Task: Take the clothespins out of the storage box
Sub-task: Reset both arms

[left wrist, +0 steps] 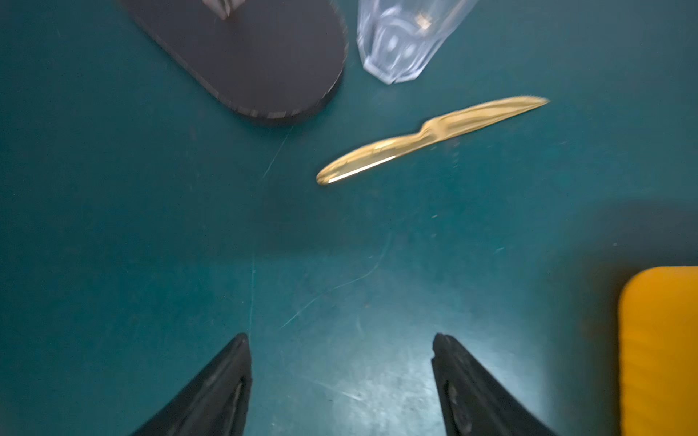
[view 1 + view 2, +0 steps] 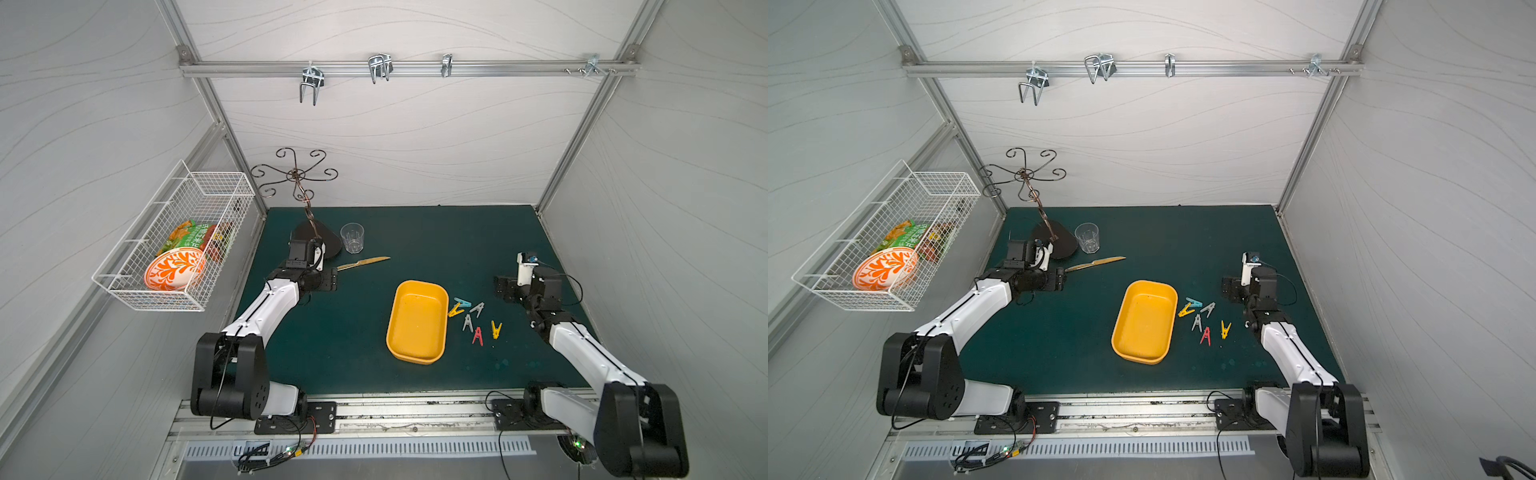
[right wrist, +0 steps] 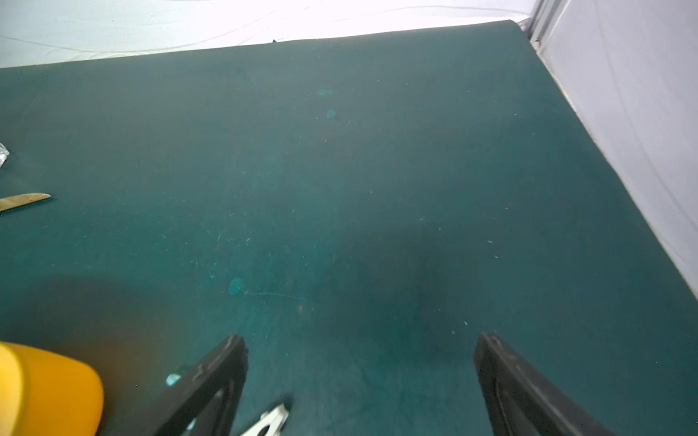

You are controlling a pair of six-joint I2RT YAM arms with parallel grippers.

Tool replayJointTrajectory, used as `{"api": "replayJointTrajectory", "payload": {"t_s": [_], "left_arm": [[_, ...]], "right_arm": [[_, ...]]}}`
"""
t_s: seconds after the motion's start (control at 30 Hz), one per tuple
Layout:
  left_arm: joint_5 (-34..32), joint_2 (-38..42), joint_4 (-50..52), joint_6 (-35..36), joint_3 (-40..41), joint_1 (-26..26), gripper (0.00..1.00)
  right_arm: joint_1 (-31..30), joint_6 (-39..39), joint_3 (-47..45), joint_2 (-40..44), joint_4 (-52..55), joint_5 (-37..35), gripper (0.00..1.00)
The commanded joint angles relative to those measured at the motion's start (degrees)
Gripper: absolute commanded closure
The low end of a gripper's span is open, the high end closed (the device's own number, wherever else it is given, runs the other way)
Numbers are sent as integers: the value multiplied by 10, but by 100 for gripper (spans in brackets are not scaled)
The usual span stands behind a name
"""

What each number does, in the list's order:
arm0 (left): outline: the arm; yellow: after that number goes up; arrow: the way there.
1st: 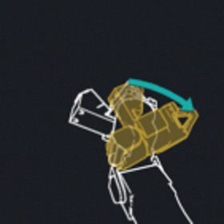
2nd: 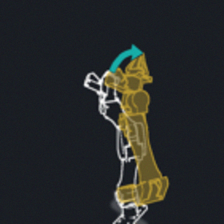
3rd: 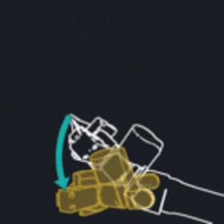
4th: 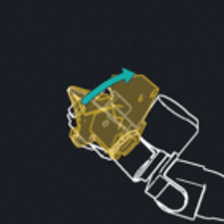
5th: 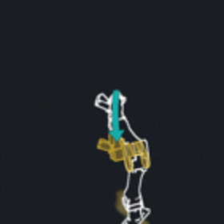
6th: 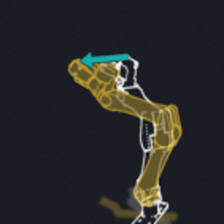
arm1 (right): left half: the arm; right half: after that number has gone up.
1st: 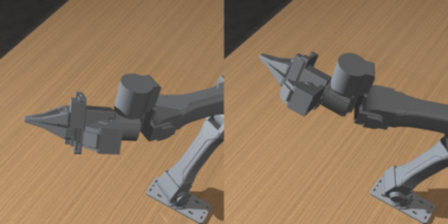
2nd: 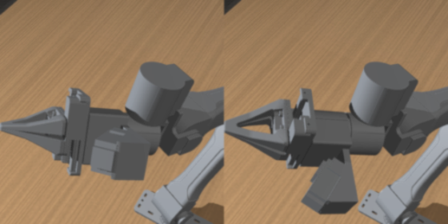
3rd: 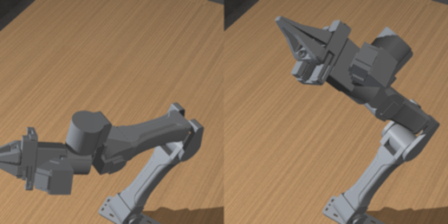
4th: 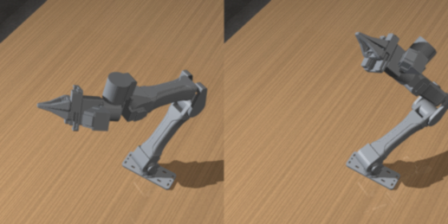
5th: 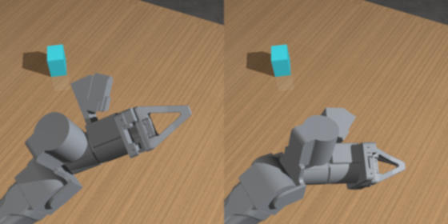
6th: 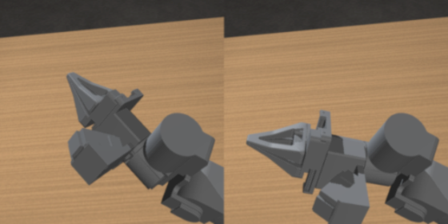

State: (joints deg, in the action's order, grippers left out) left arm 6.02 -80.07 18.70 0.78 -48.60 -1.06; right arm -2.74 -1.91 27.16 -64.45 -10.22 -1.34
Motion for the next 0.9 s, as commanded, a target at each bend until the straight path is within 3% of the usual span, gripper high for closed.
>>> {"api": "replayJointTrajectory", "payload": {"t_s": [0.0, 0.23, 0.3, 0.4, 0.47, 0.6, 0.63, 0.77, 0.87], "left_arm": [[50, 14, -154, 12, 60, 40, 21], [63, 21, -471, 10, 213, 71, 20], [66, 13, -567, 6, 248, 71, 20], [69, -7, -620, -16, 257, 72, 19], [66, -29, -664, -18, 271, 72, 19], [43, -82, -797, -24, 318, 72, 19], [33, -95, -837, -30, 327, 72, 19], [-10, -83, -825, -43, 332, 71, 17], [-56, -82, -799, -64, 318, 71, 2]], "right_arm": [[5, 3, -12, -35, -112, 13, 1], [15, 0, -23, -155, -257, 25, 1], [22, -7, 3, -183, -247, 46, 1], [24, 3, 15, -247, -299, 119, 1], [0, 32, 32, -244, -257, 101, 1], [1, 23, -34, -262, -397, 81, 1], [3, 18, -29, -252, -365, 71, 1], [-17, 26, -8, -253, -330, 30, 1], [-18, 28, -9, -254, -332, 28, 1]]}}
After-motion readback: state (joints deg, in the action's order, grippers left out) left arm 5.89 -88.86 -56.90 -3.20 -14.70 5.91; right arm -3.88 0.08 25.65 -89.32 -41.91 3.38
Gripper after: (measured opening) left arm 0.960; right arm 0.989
